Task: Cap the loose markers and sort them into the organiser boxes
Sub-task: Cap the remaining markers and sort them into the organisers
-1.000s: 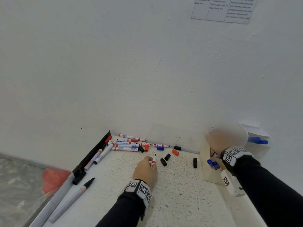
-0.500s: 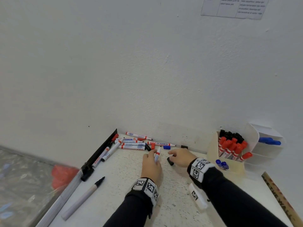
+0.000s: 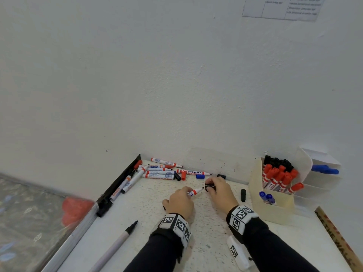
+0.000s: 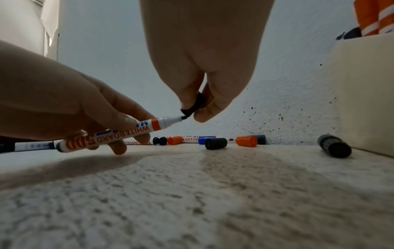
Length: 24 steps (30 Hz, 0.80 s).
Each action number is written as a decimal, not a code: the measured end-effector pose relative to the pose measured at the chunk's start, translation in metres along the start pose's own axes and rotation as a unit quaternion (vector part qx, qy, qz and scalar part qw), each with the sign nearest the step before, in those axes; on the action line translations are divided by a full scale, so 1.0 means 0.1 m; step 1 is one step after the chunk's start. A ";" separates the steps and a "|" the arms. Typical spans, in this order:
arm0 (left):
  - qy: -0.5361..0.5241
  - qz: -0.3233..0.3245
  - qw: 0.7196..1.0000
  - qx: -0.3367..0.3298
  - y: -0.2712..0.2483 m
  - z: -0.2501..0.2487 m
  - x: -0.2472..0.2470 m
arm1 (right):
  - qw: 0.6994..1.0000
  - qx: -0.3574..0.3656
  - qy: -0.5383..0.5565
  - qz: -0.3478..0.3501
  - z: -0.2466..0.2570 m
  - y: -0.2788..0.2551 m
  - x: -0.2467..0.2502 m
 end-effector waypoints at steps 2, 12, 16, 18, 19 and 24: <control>0.004 0.014 1.000 -0.017 0.00 -0.01 -0.02 | 1.000 0.016 0.012 0.005 0.00 -0.01 0.02; -0.021 0.036 0.998 -0.041 -0.04 -0.02 -0.01 | 0.991 -0.039 0.127 -0.004 -0.11 -0.13 0.07; -0.020 0.042 0.998 -0.047 -0.06 -0.03 -0.02 | 0.989 -0.041 0.140 -0.014 -0.12 -0.15 0.08; -0.022 0.044 0.997 -0.051 -0.07 -0.03 -0.02 | 0.992 -0.032 0.118 0.019 -0.10 -0.15 0.06; -0.022 0.050 0.997 -0.053 -0.07 -0.04 -0.02 | 0.993 -0.028 0.111 0.035 -0.10 -0.15 0.05; -0.057 0.070 0.993 -0.070 -0.09 -0.03 -0.02 | 0.988 -0.044 0.145 0.023 -0.07 -0.15 0.03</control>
Point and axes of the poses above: each hand's wrist, its own y-axis towards the middle knuckle, its own x-axis out of the back of the hand, z = x × y, the point moved 1 cm from there along y, towards the middle knuckle, and after that the axes turned 11 degrees about x, right-handed, at the moved point
